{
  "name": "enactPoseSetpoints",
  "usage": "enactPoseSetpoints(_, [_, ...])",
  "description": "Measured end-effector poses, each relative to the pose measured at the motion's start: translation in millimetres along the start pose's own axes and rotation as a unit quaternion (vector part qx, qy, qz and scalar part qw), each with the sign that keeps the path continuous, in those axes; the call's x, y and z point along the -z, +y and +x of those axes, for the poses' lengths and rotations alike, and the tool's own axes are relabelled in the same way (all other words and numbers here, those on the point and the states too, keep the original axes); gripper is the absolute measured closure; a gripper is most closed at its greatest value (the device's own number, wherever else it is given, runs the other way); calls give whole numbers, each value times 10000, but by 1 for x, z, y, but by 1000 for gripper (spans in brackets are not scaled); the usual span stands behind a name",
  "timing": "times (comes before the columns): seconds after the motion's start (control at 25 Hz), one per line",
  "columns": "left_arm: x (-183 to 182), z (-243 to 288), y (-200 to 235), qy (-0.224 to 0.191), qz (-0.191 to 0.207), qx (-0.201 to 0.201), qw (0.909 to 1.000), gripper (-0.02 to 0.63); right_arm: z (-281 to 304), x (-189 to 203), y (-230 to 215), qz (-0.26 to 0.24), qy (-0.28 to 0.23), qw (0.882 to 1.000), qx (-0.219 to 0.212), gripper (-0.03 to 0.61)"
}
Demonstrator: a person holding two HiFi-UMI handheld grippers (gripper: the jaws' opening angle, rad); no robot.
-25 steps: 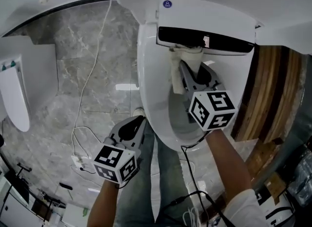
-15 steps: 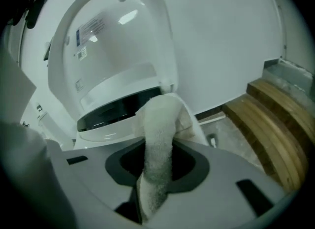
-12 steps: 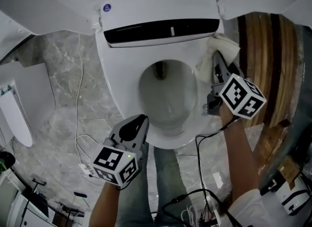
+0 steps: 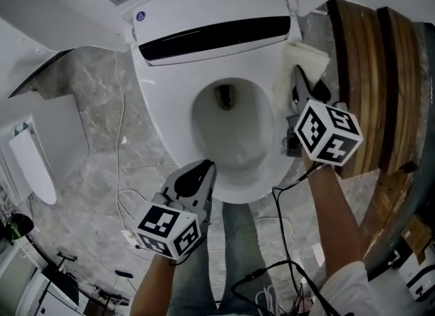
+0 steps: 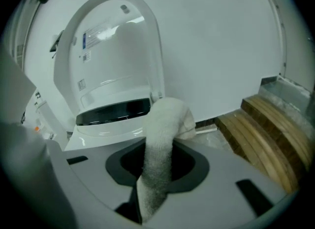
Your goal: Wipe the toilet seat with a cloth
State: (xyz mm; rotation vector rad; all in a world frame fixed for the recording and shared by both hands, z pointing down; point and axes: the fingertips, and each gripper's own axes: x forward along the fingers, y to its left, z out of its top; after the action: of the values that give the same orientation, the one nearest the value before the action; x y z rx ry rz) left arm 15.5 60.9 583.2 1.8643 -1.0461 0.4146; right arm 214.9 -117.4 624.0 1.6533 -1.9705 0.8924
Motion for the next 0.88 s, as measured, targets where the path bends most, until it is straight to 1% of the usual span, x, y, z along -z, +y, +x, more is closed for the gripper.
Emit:
enactPoseSetpoints(0.08, [0,-4,-3,-33,28,1,10000,574,-20,-6,10,-326,-130,9994,-29,482])
enactPoseSetpoints(0.12, [-1,-7,-5,-57,52,15,10000,574,-32,-9,15,-364,-190,9991,-59,482])
enactPoseSetpoints(0.2, [-7,-15,-15,-135,130,78,9998,574,-57,-8,23,-263,-228,9992,-177,482])
enactPoseSetpoints(0.28, [-22,-23,-29,-276,284,176,9991,574,-81,-8,32,-134,-245,9992,-296,482])
enactPoseSetpoints(0.4, [-55,-41,-53,-555,605,292,9962,574,-115,-25,44,9,-420,9988,-264,482])
enactPoseSetpoints(0.48, [-75,-62,-71,-691,747,333,9943,574,-145,-38,55,200,-532,9981,-218,482])
enactPoseSetpoints(0.56, [-90,-91,-89,-757,743,383,9936,574,-179,-47,71,487,-595,9968,-232,482])
enactPoseSetpoints(0.64, [-102,-119,-103,-828,607,456,9937,574,-213,-56,89,714,-627,9951,-258,482])
enactPoseSetpoints(0.76, [-117,-155,-123,-930,427,546,9932,574,-258,-70,116,843,-690,9934,-364,482])
enactPoseSetpoints(0.88, [-122,-187,-142,-849,411,551,9940,574,-303,-79,143,917,-680,9923,-473,482])
